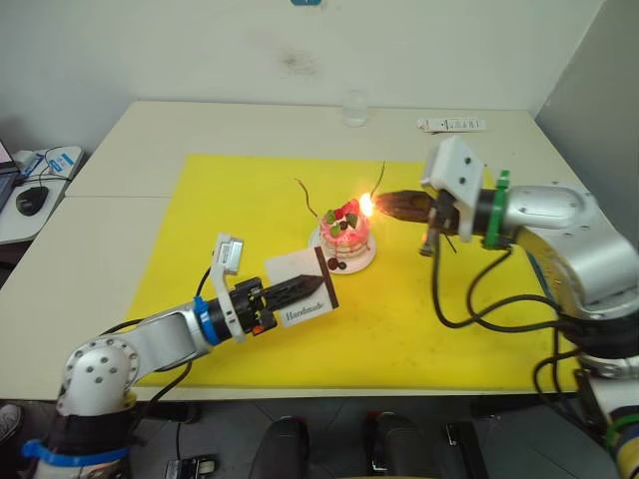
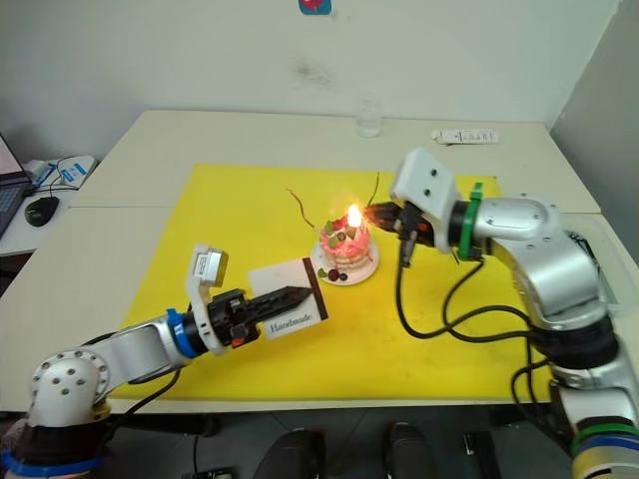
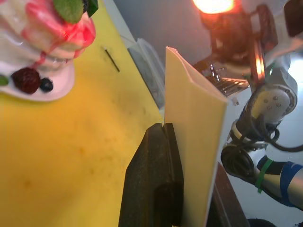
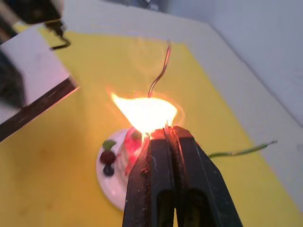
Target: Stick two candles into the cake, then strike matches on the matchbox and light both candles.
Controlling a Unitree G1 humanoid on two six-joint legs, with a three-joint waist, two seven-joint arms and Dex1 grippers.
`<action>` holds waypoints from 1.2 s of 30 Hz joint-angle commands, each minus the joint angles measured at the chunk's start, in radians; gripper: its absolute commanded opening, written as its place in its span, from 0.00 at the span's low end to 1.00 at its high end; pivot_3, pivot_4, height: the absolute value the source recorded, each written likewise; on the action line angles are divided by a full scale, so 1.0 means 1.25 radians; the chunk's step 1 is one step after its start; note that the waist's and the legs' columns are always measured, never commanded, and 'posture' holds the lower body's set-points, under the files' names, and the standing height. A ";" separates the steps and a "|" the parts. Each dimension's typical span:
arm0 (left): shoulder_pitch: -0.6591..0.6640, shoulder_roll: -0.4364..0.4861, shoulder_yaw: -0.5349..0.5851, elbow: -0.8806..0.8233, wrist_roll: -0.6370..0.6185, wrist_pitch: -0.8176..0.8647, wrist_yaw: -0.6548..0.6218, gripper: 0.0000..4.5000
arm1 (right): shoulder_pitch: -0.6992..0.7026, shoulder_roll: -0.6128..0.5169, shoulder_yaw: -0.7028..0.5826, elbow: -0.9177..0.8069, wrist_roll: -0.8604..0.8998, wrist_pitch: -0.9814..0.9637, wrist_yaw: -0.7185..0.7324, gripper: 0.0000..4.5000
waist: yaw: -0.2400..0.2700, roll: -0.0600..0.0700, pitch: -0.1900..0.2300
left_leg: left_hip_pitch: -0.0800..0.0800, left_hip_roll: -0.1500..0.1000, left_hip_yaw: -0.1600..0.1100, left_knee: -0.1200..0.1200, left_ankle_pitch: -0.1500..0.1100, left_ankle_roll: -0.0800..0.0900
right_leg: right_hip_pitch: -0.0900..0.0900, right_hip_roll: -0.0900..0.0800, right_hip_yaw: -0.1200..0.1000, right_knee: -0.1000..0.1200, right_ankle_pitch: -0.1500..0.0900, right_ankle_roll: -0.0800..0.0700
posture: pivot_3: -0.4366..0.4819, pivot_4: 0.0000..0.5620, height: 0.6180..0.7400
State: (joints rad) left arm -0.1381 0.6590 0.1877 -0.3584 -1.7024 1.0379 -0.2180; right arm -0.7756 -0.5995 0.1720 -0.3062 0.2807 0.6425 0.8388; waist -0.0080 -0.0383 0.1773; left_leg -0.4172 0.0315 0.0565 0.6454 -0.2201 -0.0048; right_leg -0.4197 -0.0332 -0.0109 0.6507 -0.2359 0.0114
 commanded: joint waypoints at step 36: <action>-0.003 0.009 -0.035 -0.073 -0.048 -0.078 0.057 0.00 | -0.122 0.271 0.086 0.200 -0.177 -0.139 -0.121 0.01 | 0.004 0.000 0.000 | -0.001 -0.001 0.001 0.000 0.000 0.000 | 0.000 0.000 0.000 0.000 0.003 -0.003 | 0.48 0.27 1.00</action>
State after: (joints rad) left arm -0.1321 0.6642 0.1413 -0.4297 -1.7522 0.9513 -0.1388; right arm -0.9093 -0.2633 0.2778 -0.0181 0.0607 0.4866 0.6788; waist -0.0027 -0.0383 0.1772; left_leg -0.4181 0.0305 0.0574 0.6455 -0.2201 -0.0048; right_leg -0.4198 -0.0335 -0.0111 0.6500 -0.2326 0.0071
